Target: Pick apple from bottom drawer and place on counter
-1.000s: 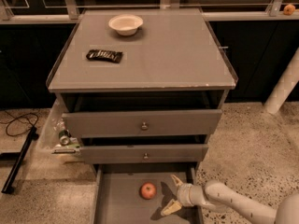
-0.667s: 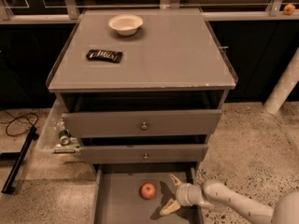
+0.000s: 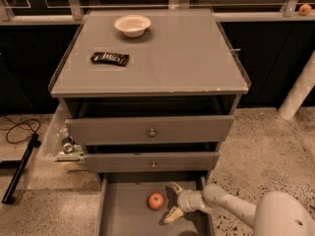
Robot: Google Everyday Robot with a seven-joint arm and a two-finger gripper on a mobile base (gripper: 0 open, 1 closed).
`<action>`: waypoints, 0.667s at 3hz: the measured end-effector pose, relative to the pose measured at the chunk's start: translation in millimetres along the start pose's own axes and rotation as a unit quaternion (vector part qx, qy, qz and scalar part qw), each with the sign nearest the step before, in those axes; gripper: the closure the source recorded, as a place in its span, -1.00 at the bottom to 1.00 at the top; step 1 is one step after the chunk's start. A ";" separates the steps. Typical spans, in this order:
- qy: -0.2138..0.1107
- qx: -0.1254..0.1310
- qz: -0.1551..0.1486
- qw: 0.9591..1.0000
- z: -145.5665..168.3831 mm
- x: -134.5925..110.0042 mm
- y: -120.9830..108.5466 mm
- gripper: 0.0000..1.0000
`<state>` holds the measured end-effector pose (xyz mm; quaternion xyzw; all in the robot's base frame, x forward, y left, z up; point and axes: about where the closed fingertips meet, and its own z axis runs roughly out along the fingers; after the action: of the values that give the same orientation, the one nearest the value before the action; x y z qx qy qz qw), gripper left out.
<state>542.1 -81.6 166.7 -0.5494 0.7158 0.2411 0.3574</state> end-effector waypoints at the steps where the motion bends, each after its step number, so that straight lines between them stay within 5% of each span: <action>1: 0.009 -0.004 -0.020 1.000 22.2 5.9 -7.8 -1.00; 2: 0.005 -0.012 -0.034 0.999 37.9 1.1 -9.3 -1.00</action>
Offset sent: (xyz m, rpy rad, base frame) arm 0.0284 0.0372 -0.0298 -0.0244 -0.0534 0.0909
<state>560.3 -57.0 142.5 -0.5785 0.6957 0.2346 0.3554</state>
